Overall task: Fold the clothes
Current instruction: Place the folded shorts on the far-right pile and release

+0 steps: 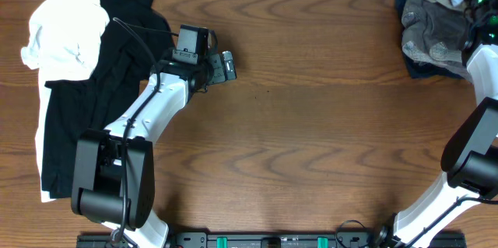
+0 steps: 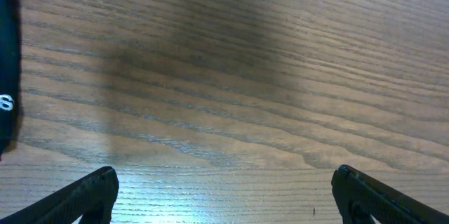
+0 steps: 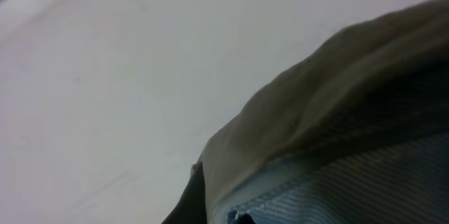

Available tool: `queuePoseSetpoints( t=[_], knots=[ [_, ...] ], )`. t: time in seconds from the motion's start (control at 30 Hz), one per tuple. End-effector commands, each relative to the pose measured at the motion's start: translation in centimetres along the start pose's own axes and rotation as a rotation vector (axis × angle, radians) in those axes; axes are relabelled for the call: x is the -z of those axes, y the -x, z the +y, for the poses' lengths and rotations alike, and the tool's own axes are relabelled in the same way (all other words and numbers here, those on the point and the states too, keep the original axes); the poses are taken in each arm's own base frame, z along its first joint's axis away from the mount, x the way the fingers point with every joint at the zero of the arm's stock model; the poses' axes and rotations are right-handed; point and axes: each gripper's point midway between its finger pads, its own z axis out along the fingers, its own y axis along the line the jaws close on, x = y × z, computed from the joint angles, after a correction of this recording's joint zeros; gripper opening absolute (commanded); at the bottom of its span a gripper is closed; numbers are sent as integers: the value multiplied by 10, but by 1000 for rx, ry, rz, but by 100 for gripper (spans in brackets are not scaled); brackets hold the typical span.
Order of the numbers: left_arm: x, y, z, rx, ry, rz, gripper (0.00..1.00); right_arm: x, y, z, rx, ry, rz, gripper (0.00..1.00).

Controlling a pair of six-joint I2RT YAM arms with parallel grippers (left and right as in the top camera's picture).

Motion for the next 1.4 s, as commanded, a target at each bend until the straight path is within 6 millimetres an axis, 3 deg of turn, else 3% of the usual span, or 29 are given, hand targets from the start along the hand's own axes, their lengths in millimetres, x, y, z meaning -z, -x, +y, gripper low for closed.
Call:
queuePoseSetpoints(
  t=[0.0, 0.13, 0.2, 0.4, 0.5, 0.57, 0.67, 0.83, 0.93, 1.03, 1.07, 1.23, 1.37],
  knots=[
    [-3, 2, 3, -11, 15, -1, 98, 4, 22, -7, 39, -18, -28, 1],
    [-3, 2, 3, -11, 15, -1, 98, 10, -1, -30, 7, -96, 88, 1],
    [-3, 1, 3, -10, 15, 0, 98, 15, -13, -41, -14, -120, 155, 6],
    [-3, 1, 3, -10, 15, 0, 98, 54, -46, -79, -93, -274, 369, 16],
    [-3, 1, 3, -10, 15, 0, 98, 80, -58, -92, -136, -348, 467, 32],
    [-3, 1, 3, -10, 15, 0, 98, 100, -68, -98, -160, -392, 539, 50],
    [-3, 1, 3, -10, 15, 0, 98, 128, -77, -103, -168, -441, 632, 61],
    [-3, 1, 3, -10, 15, 1, 98, 152, -76, -91, -48, -395, 714, 65],
    [-3, 1, 3, -10, 15, 1, 98, 151, -66, -54, 155, -170, 717, 68],
    [-3, 1, 3, -10, 15, 1, 98, 142, -48, -25, 415, -36, 641, 91],
    [-3, 1, 3, -10, 15, 1, 98, 135, -41, -23, 486, -50, 602, 99],
    [-3, 1, 3, -10, 15, 1, 98, 93, -10, -20, 745, -143, 413, 99],
    [-3, 1, 3, -10, 15, 1, 98, 54, 4, -24, 818, -156, 265, 99]
  ],
)
